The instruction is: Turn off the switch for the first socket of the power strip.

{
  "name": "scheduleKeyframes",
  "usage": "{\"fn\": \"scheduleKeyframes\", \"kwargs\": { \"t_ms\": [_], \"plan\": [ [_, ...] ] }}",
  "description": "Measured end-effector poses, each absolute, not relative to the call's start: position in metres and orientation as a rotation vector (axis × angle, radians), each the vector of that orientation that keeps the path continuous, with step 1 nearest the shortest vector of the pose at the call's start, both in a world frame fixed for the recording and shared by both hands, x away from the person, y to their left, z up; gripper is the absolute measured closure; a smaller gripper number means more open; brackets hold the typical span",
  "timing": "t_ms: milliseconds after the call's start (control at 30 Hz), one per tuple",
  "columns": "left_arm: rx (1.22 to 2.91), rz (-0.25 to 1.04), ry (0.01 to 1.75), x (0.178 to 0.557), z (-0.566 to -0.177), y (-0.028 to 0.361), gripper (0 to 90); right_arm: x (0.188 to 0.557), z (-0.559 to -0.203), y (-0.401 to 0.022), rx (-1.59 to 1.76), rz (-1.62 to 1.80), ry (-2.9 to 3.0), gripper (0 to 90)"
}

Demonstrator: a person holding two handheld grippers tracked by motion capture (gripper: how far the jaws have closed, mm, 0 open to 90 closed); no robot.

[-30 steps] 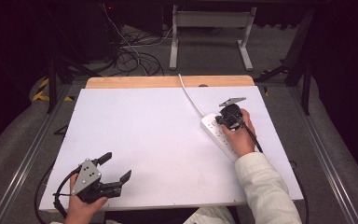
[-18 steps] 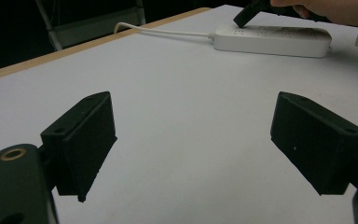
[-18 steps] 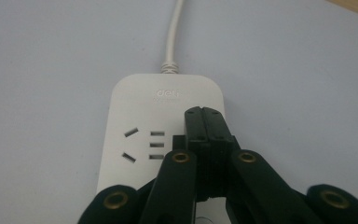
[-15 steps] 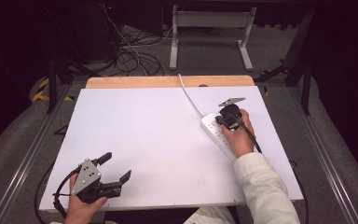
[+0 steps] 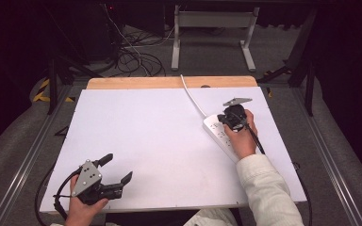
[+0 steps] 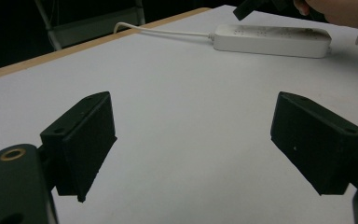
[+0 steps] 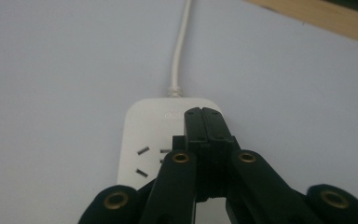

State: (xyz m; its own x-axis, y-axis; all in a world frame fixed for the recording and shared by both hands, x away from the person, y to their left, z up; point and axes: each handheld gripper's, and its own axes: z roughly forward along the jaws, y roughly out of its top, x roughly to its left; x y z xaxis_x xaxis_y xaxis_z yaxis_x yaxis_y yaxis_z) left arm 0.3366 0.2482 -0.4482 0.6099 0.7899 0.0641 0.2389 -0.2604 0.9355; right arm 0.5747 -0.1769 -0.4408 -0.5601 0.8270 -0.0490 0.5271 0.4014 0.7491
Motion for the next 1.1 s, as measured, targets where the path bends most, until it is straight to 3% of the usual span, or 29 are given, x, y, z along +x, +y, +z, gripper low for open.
{"fn": "scheduleKeyframes", "kwargs": {
  "t_ms": [567, 1067, 1100],
  "plan": [
    [1.797, 0.661, 0.841, 0.336, -0.448, 0.248, 14.0, 0.552, -0.4, -0.178, 1.066, 1.099, 2.203, 90.0],
    [1.799, 0.656, 0.841, 0.336, -0.448, 0.247, 13.9, 0.536, -0.387, -0.183, 1.01, 1.161, 2.209, 90.0],
    [1.799, 0.659, 0.837, 0.337, -0.448, 0.248, 13.9, 0.532, -0.385, -0.185, 0.997, 1.18, 2.213, 82.5]
  ]
}}
